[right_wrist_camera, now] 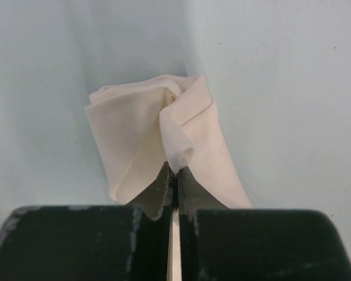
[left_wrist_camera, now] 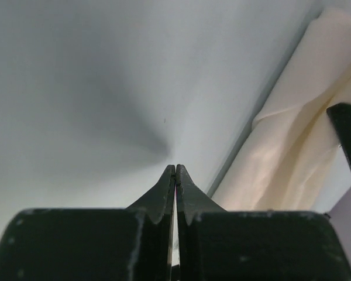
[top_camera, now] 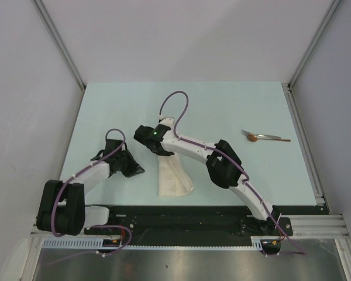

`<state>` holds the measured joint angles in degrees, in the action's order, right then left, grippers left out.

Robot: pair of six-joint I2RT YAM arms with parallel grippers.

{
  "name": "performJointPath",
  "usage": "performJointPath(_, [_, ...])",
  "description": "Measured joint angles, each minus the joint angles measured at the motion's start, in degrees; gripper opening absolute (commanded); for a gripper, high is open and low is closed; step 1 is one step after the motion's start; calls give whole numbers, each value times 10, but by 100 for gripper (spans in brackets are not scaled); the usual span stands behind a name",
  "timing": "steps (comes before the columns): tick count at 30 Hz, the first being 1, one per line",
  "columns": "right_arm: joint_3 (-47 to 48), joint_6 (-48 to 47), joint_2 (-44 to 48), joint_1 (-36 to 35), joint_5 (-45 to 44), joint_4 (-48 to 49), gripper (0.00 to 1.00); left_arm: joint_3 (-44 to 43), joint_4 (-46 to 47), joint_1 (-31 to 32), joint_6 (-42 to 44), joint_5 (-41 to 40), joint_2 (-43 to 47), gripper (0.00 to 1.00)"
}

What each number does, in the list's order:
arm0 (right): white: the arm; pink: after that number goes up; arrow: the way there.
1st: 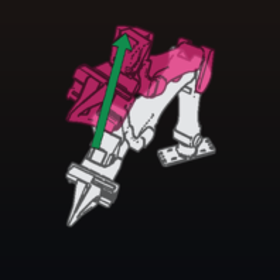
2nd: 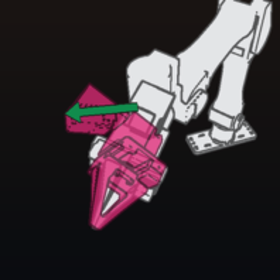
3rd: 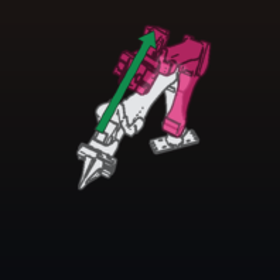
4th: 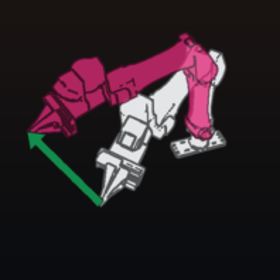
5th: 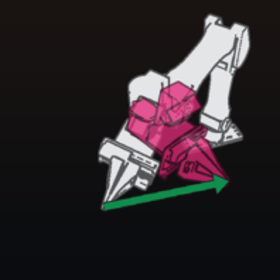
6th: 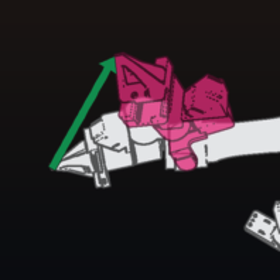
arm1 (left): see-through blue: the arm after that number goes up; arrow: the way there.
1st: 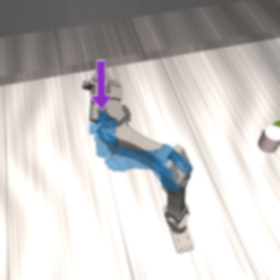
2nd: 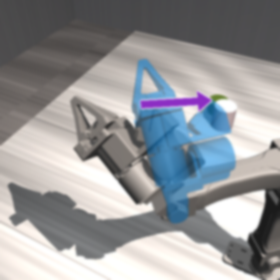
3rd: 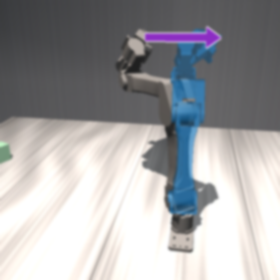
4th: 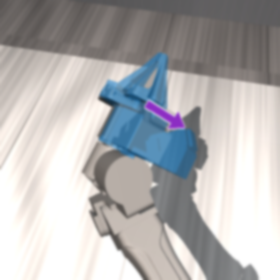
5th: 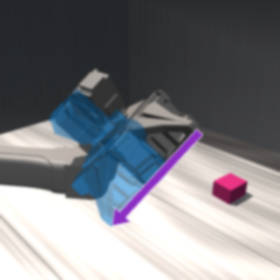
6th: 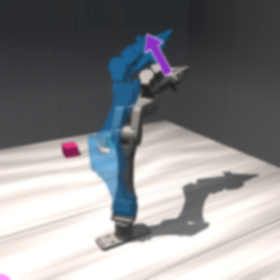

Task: Fold the napkin into a case and place the utensils inside
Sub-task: Fold the 2/3-rectangle-folded napkin at the center of the board.

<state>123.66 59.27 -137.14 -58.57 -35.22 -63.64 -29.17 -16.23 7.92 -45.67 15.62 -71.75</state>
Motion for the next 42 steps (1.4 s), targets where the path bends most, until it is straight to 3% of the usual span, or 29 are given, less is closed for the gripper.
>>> performJointPath(8, [8, -3, -2, -5, -3, -15, 0, 22, 80, 29, -23, 72, -24, 4])
performJointPath(29, [0, 15, -1, 6, -9, -23, 0, -7, 176, 160, -105, 88, -135, 4])
performJointPath(34, [0, 15, -1, 5, -9, -22, 0, 13, 140, 149, -101, 55, -45, 10])
performJointPath(37, [-1, 17, -1, 4, -8, -20, 0, 28, 112, 131, -95, 35, 45, 21])
performJointPath(42, [-1, 28, -1, 4, 4, -14, 1, 40, 110, 108, -82, 44, 111, 24])
